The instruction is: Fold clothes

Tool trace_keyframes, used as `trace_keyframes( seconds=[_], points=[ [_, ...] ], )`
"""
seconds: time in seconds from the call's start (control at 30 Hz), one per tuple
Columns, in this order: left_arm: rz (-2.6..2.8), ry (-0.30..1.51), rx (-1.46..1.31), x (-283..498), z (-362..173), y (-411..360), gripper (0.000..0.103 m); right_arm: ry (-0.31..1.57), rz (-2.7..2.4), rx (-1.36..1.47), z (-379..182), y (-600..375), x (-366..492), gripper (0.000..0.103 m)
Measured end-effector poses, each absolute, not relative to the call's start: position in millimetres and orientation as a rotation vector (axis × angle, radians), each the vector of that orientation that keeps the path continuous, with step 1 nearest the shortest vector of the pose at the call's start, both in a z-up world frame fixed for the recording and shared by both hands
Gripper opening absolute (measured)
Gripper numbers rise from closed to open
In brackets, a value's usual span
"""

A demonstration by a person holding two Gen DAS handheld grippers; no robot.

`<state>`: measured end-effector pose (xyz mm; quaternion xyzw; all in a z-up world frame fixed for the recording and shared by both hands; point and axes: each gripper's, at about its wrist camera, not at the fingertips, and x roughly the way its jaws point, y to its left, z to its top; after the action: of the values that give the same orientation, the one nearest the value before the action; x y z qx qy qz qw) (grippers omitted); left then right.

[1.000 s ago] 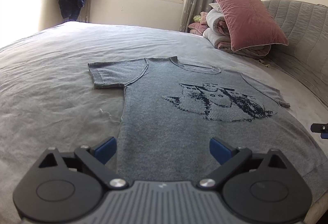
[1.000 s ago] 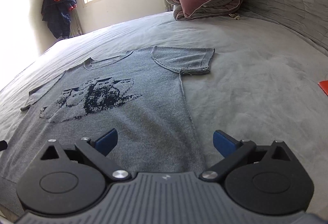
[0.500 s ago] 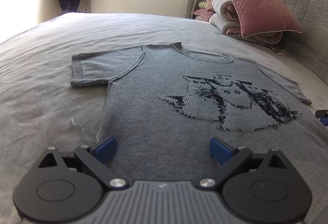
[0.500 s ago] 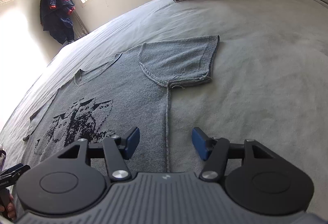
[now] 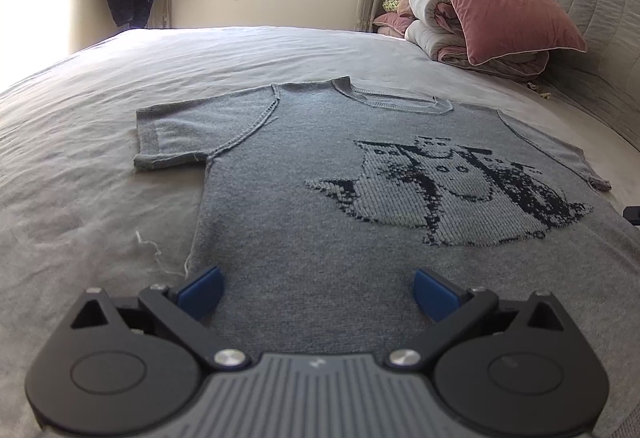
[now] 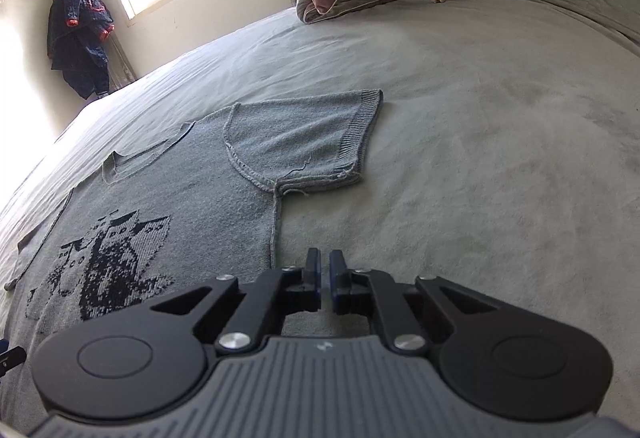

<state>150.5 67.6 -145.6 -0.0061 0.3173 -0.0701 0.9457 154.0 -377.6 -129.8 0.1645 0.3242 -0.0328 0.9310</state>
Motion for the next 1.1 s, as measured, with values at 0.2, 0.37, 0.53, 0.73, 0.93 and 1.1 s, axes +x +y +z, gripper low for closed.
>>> trace_keyframes(
  seconds=[0.2, 0.37, 0.53, 0.73, 0.93, 1.1],
  points=[
    [-0.110, 0.634, 0.002, 151.8, -137.7, 74.6, 0.102, 0.585, -0.001, 0.179, -116.7, -348.3, 144.5, 0.062],
    [-0.096, 0.689, -0.048, 154.5, -146.3, 92.4, 0.102, 0.666, 0.068, 0.086, -130.2, -331.4, 150.9, 0.062],
    [-0.091, 0.701, -0.010, 157.6, -125.9, 82.3, 0.102, 0.685, 0.040, 0.160, -131.9, -347.5, 147.4, 0.069],
    [-0.145, 0.675, -0.012, 178.0, -100.9, 31.8, 0.102, 0.701, -0.001, 0.245, -125.6, -362.3, 148.0, 0.070],
    [-0.251, 0.700, 0.044, 205.6, -99.6, -47.3, 0.102, 0.728, -0.021, 0.282, -121.4, -372.3, 149.9, 0.070],
    [-0.360, 0.714, 0.093, 227.0, -104.5, -116.0, 0.102, 0.754, -0.048, 0.313, -117.9, -385.0, 149.6, 0.073]
  ],
)
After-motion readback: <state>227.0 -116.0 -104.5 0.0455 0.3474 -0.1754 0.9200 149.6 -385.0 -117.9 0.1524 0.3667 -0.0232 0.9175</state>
